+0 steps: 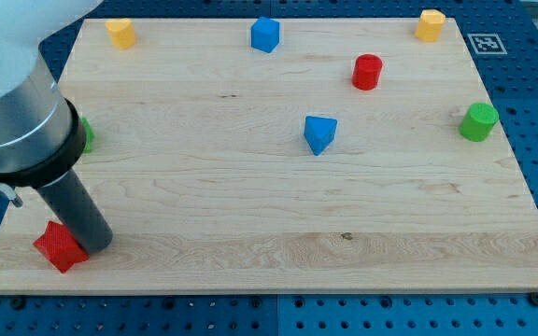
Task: Move the blue triangle to the bottom center
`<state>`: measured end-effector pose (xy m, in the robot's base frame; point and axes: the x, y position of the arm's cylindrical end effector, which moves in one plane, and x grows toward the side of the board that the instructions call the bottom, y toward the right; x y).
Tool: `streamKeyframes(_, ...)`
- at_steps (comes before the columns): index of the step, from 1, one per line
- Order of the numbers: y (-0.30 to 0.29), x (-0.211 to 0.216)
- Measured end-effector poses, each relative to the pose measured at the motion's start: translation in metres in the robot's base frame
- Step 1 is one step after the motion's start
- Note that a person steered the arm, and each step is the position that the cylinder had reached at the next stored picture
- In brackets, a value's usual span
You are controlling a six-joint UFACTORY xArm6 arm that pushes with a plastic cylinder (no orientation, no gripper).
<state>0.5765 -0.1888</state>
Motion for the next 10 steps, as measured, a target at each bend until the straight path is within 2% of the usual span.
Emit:
streamKeyframes(3,0.001,0.001)
streamKeyframes(5,0.001,0.028)
streamKeyframes(7,0.019,0.022)
streamKeyframes(9,0.055,-0.043)
streamKeyframes(10,0.082,-0.096)
